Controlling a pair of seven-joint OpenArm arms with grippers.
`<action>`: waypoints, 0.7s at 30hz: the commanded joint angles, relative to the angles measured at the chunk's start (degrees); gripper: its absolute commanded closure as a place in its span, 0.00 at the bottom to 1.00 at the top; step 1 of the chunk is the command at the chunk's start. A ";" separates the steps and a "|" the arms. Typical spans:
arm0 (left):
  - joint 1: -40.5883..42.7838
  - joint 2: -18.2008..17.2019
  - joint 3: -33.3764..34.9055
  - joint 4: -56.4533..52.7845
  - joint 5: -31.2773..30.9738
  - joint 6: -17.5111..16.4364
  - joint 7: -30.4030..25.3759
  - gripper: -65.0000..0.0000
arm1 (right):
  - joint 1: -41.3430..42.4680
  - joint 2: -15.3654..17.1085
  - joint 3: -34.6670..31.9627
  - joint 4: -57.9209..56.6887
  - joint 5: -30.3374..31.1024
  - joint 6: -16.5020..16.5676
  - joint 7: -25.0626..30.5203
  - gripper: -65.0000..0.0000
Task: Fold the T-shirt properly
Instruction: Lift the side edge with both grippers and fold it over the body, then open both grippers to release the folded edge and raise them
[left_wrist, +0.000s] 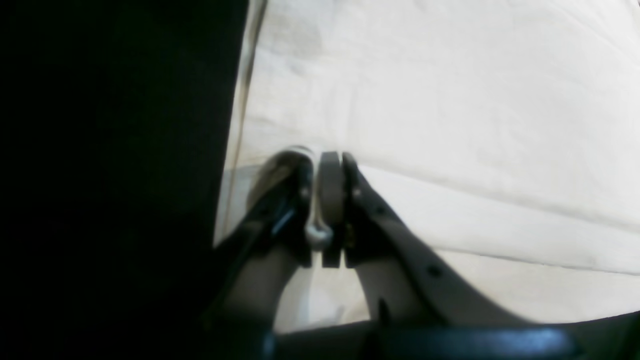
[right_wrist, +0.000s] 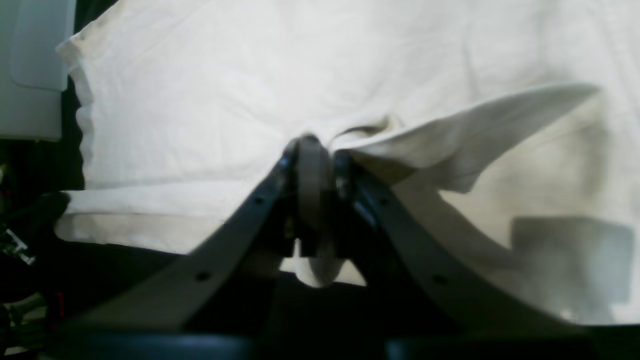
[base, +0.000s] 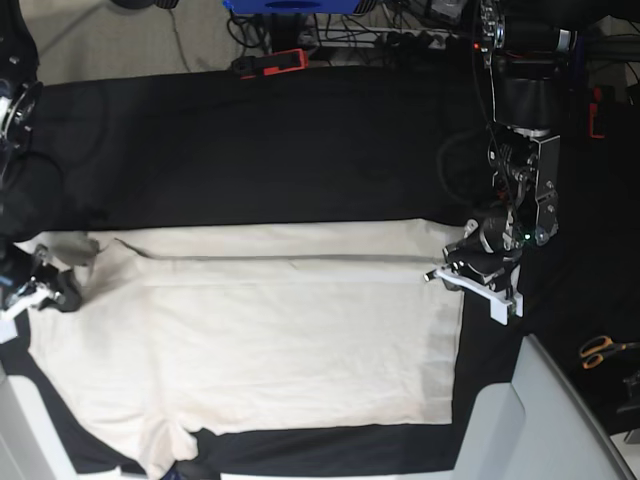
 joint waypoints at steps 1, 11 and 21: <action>-1.19 -0.67 -0.06 1.22 -0.47 -0.26 -1.19 1.00 | 1.70 1.27 0.58 0.97 1.33 0.49 1.36 0.81; -3.91 -2.51 -0.77 1.13 -0.73 -0.26 -1.37 0.65 | 1.97 1.53 6.64 1.14 3.88 0.49 6.11 0.27; 6.81 -0.67 -11.67 26.28 -0.99 -0.18 -1.01 0.61 | -9.29 -1.28 27.21 15.56 10.65 -0.17 -8.39 0.27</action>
